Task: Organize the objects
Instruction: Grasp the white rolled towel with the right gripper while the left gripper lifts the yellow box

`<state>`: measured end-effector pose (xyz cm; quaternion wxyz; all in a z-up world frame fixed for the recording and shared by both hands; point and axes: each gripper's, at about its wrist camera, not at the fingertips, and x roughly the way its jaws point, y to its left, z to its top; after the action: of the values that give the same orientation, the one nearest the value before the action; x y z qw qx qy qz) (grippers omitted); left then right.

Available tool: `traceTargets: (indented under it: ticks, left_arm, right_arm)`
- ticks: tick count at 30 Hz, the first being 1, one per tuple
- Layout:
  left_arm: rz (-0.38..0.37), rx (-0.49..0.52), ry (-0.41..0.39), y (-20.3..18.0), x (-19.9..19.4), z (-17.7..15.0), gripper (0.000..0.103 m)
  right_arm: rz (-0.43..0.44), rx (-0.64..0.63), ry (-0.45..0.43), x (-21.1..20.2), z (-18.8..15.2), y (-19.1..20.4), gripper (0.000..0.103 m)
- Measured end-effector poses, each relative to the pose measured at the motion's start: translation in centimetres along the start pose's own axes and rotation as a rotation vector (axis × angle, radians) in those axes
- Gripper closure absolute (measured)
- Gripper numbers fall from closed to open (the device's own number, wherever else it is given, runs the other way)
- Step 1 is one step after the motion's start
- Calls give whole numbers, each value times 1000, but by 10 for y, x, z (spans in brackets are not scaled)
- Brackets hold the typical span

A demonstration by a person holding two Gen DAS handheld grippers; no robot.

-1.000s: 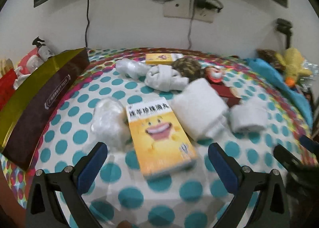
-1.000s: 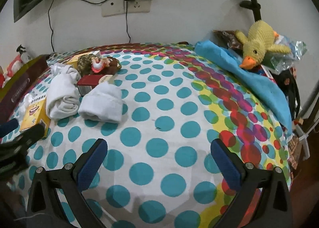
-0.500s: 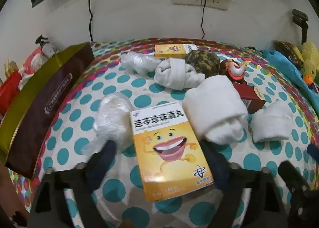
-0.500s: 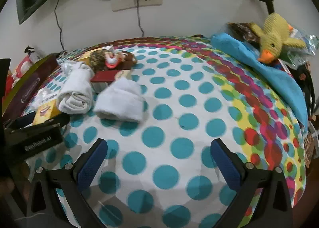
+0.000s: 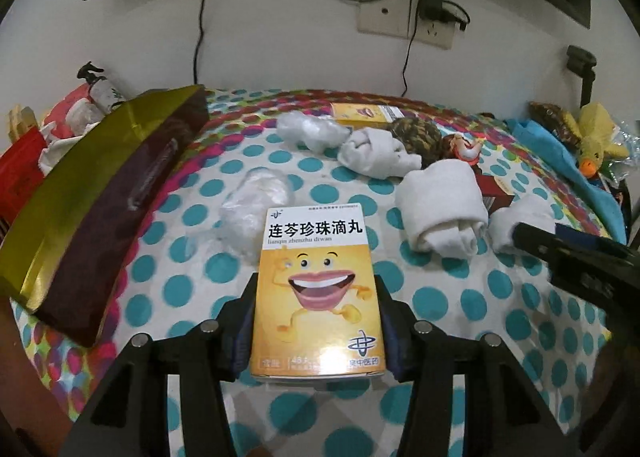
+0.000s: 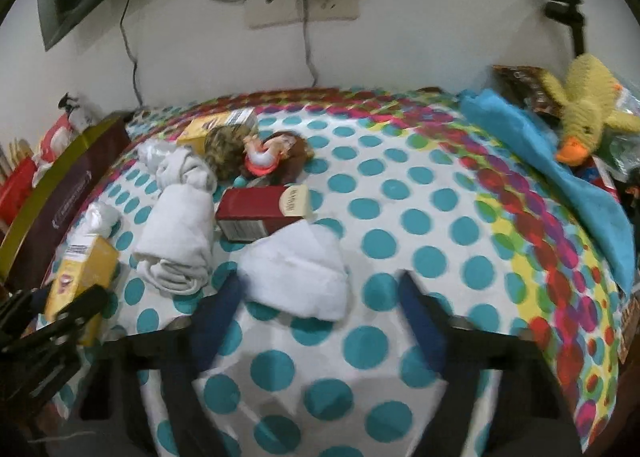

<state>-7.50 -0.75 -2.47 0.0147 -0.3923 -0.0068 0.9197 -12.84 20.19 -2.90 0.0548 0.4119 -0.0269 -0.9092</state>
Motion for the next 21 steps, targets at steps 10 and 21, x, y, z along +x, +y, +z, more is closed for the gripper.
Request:
traceTargets:
  ticks: [10, 21]
  left_arm:
    - [-39, 5, -70, 12, -22, -6, 51]
    - [2, -22, -152, 39, -44, 16, 51]
  right_arm:
    - [-6, -3, 12, 15, -2, 26, 52]
    - [-38, 30, -69, -19, -13, 26, 54]
